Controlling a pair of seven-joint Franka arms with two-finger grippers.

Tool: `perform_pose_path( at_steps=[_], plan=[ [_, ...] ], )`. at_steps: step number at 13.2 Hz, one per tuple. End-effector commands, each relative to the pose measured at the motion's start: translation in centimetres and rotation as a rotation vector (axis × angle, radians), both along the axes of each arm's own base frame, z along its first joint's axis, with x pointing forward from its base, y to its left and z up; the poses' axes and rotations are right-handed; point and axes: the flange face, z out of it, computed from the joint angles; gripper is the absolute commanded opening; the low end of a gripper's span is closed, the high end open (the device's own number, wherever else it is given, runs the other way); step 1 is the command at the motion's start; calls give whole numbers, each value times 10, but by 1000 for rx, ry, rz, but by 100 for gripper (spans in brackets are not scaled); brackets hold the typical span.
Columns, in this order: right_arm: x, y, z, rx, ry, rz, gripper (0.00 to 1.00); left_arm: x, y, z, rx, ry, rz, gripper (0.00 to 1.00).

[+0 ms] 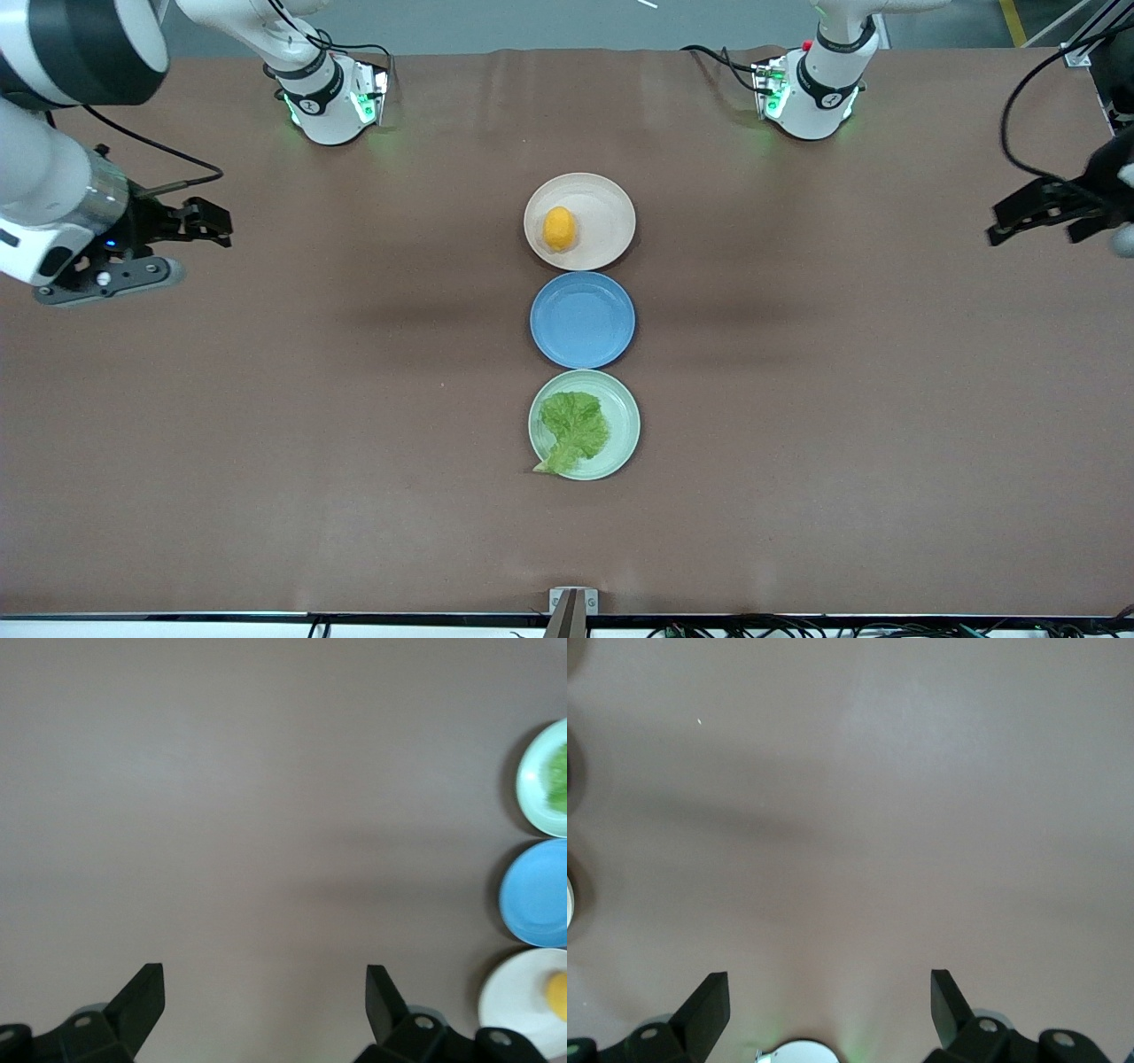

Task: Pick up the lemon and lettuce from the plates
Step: 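Move the left gripper toward the green plate with the lettuce leaf, then lower the left gripper onto the lettuce leaf and close it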

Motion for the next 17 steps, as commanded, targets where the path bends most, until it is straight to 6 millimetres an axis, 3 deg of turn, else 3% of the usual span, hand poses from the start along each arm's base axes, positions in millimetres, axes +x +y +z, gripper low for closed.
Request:
perform_pose_path(
  at_steps=[1, 3, 6, 7, 11, 14, 17],
  plan=[
    [3, -5, 0, 7, -39, -13, 100, 35, -80, -47, -14, 66, 65, 100],
    [5, -20, 2, 24, -42, -43, 100, 58, -144, -91, 7, 91, 125, 100],
    [7, -77, 5, 25, -43, -129, 100, 81, -215, -155, -12, 19, 224, 100],
    [7, -86, 7, 24, -50, -145, 100, 85, -238, -172, -26, -21, 260, 100],
    [12, -84, 13, 19, -98, -137, 100, 95, -315, -245, -135, -156, 388, 100],
    [13, -92, 13, 34, -109, -151, 100, 91, -355, -289, -211, -227, 429, 100],
    [13, -84, 14, 40, -111, -135, 100, 82, -384, -325, -249, -264, 416, 100]
  ],
)
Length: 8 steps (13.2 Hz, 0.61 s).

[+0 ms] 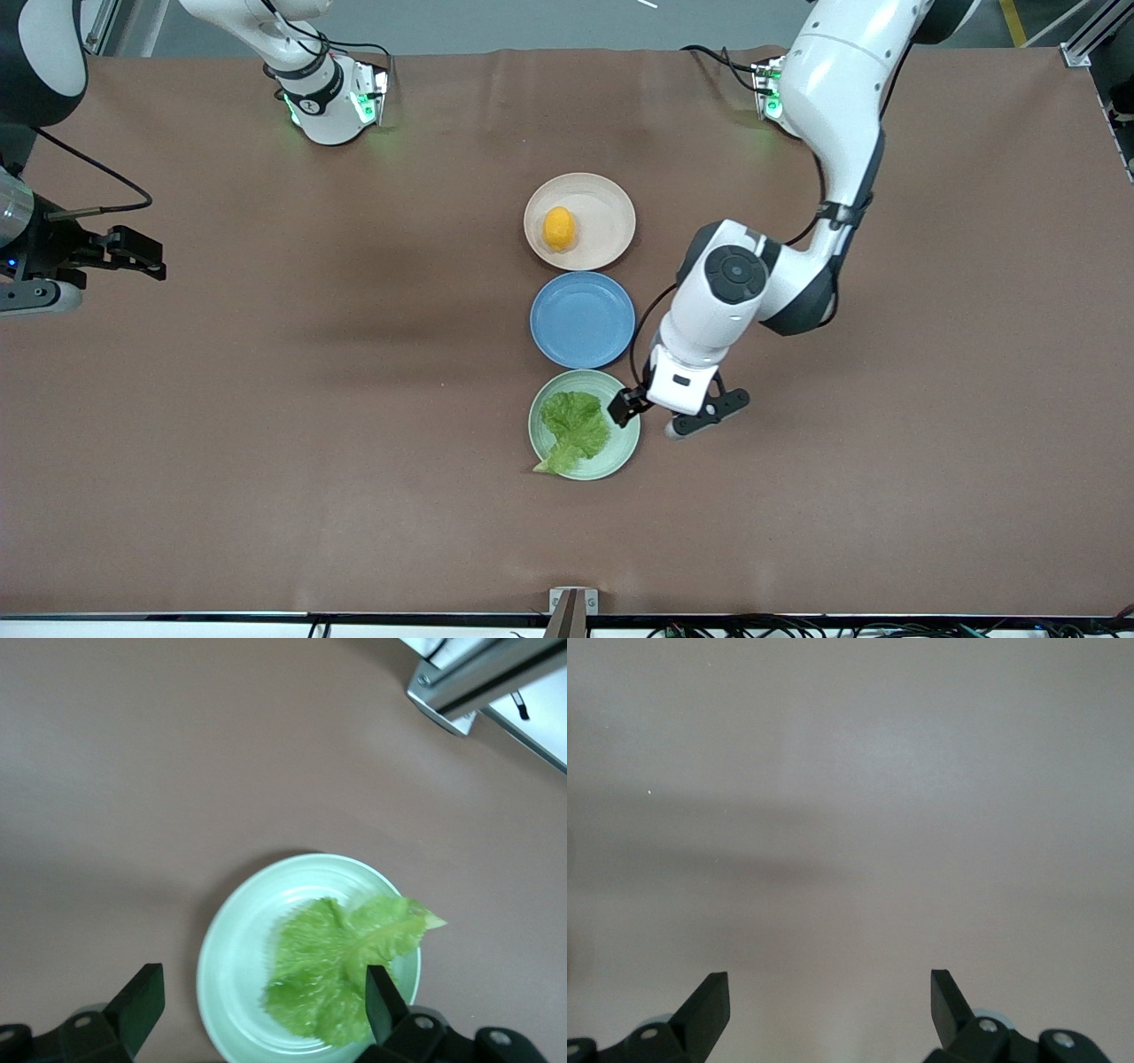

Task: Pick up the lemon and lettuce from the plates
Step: 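Lower the left gripper onto the lettuce leaf and close it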

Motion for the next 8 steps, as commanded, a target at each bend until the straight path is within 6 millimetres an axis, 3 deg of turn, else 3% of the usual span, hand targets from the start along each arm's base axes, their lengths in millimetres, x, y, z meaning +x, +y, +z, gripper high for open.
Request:
perform_pose_path(
  at_steps=[1, 8],
  plan=[
    [-5, 1, 5, 18, -11, -1, 100, 0, -21, -24, -16, -36, -7, 100],
    [-4, 2, 9, 28, -21, -16, 100, -34, -71, -81, 3, -80, -116, 100]
  ],
)
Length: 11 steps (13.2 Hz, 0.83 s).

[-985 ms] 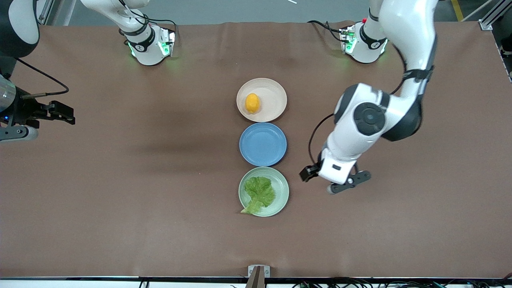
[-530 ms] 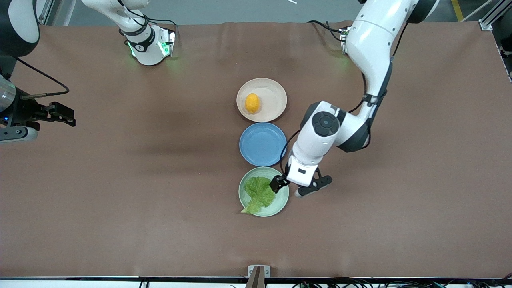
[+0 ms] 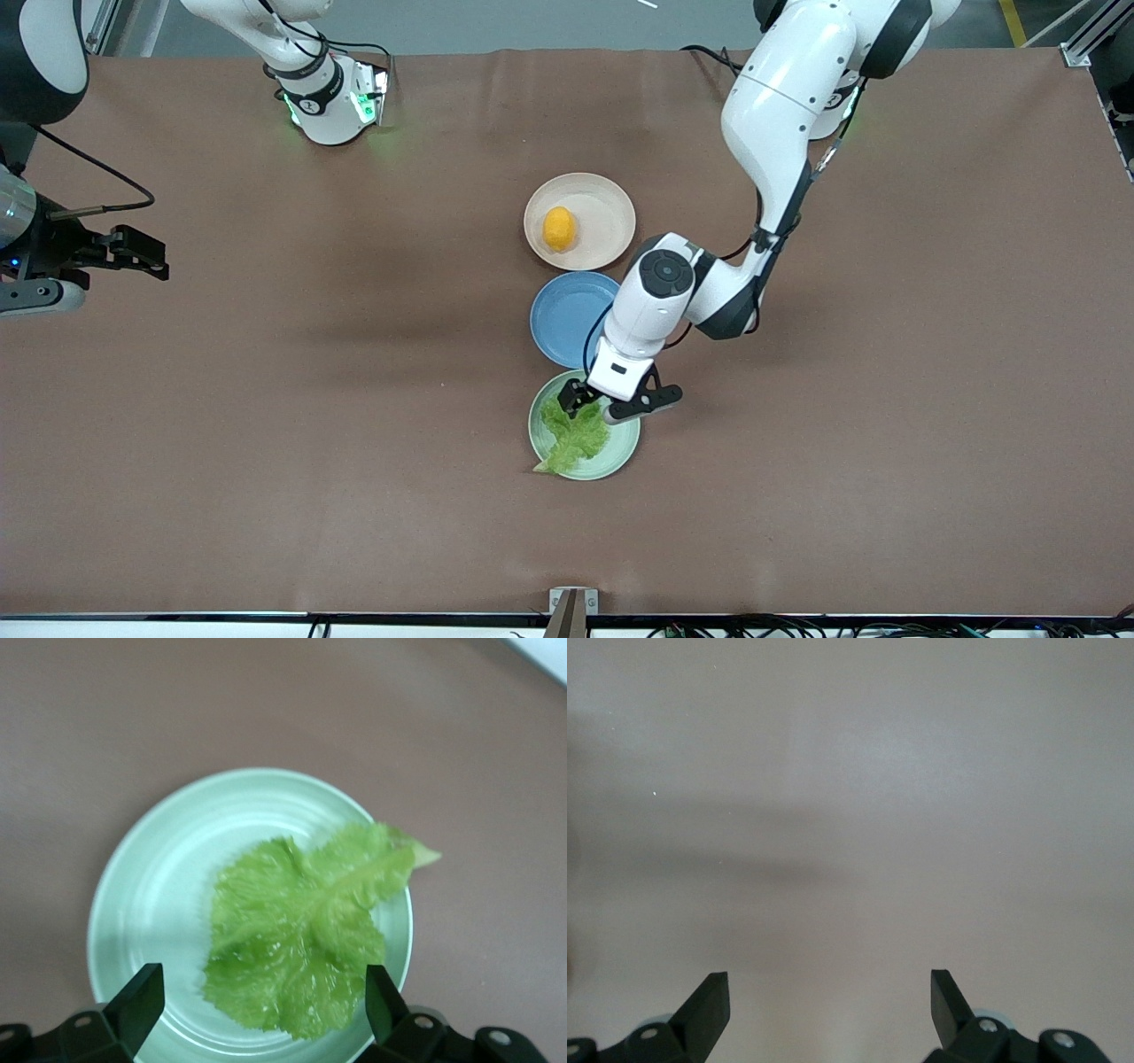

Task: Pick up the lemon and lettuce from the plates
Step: 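Lower the left gripper onto the lettuce leaf and close it, then reach the right gripper down to the lemon on the cream plate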

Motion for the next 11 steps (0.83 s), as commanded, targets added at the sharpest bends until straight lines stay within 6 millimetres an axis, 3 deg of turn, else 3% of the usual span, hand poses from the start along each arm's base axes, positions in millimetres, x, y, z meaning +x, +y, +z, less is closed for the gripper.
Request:
perform_pose_path(
  at_steps=[1, 4, 7, 8, 10, 11],
  plan=[
    [-5, 1, 8, 30, -15, -17, 100, -4, -14, -16, 21, -31, -37, 100],
    [-4, 0, 0, 28, 6, -16, 100, -4, -16, -23, 29, -35, -47, 100],
    [22, 15, -56, 28, 73, 23, 100, -3, -15, -27, 27, -35, -44, 82],
    [21, 42, -64, 37, 81, 36, 100, -2, -15, -28, 26, -35, -41, 76],
    [13, 95, -74, 97, 112, -215, 100, -2, -14, -30, 28, -33, -41, 66],
    [2, 144, -81, 98, 125, -286, 100, -3, -14, -34, 30, -29, -40, 66]
  ],
)
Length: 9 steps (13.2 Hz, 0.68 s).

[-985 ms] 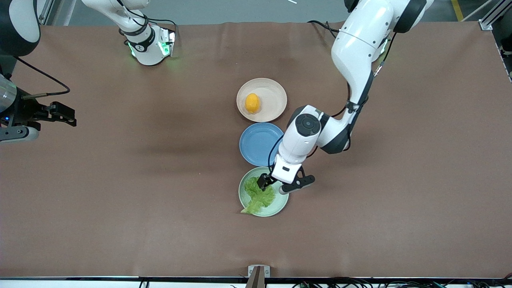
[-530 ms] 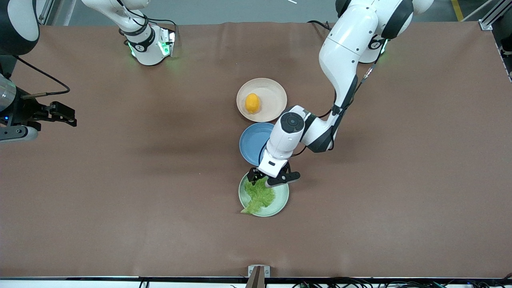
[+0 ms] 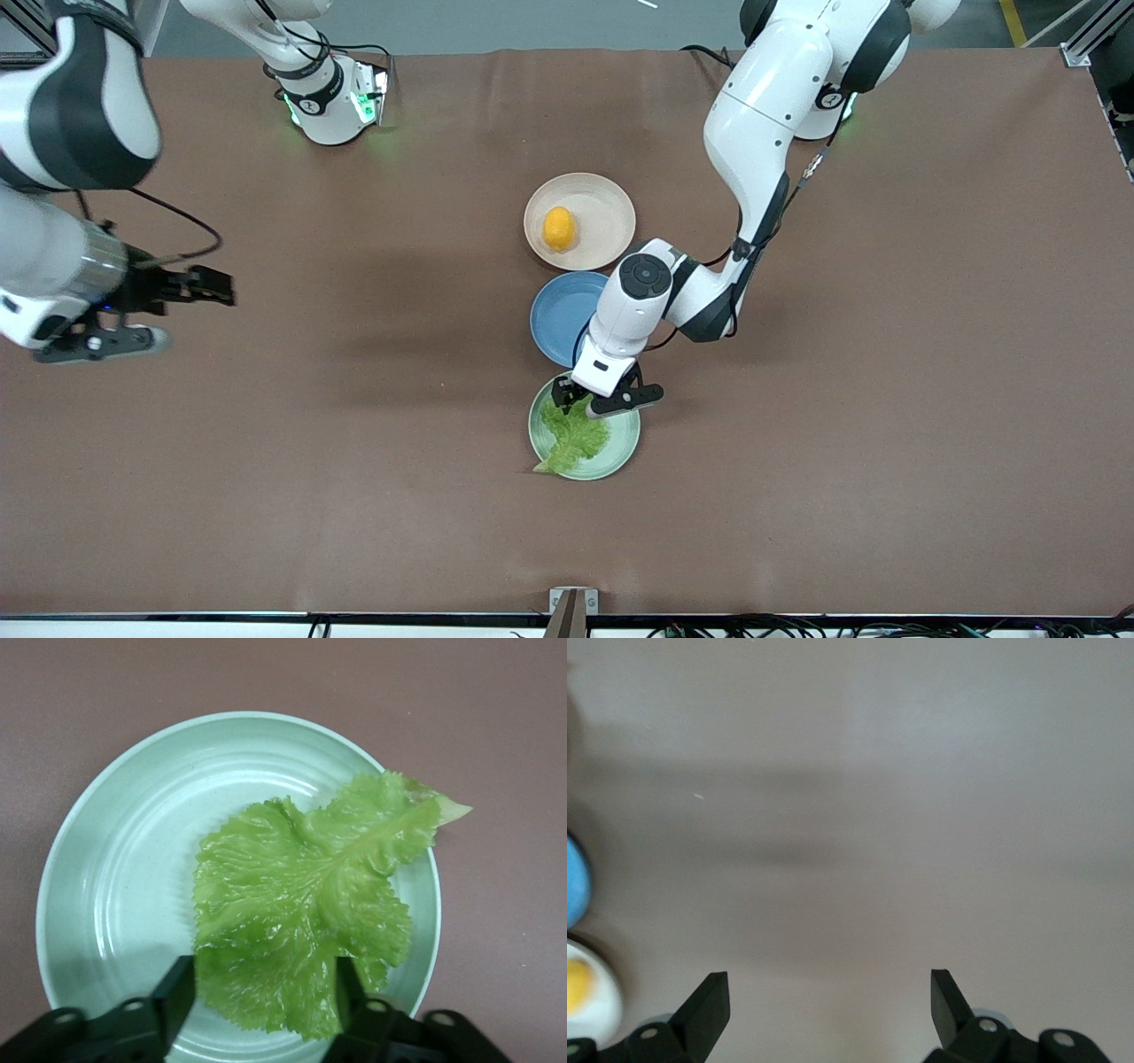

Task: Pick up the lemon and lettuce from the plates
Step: 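Reach the right gripper down to the lemon on the cream plate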

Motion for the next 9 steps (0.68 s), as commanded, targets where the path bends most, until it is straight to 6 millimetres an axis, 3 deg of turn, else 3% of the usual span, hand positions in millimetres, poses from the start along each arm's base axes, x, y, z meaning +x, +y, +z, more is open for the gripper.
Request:
perform_pose_path(
  at_steps=[1, 2, 5, 7, 9],
  plan=[
    [-37, 105, -15, -8, 22, -136, 100, 4, -2, -9, 8, -15, -4, 66],
    [-68, 153, -28, -18, -10, -185, 100, 4, -2, -10, 8, -14, -3, 66],
    [-150, 269, -89, -1, -96, -325, 100, 2, -2, -15, 8, -4, 0, 66],
    [-189, 325, -131, 12, -121, -382, 100, 1, -2, -17, 8, 0, 3, 65],
    [-226, 356, -174, 12, -127, -421, 100, 1, -2, -17, 6, 1, 7, 54]
  ],
)
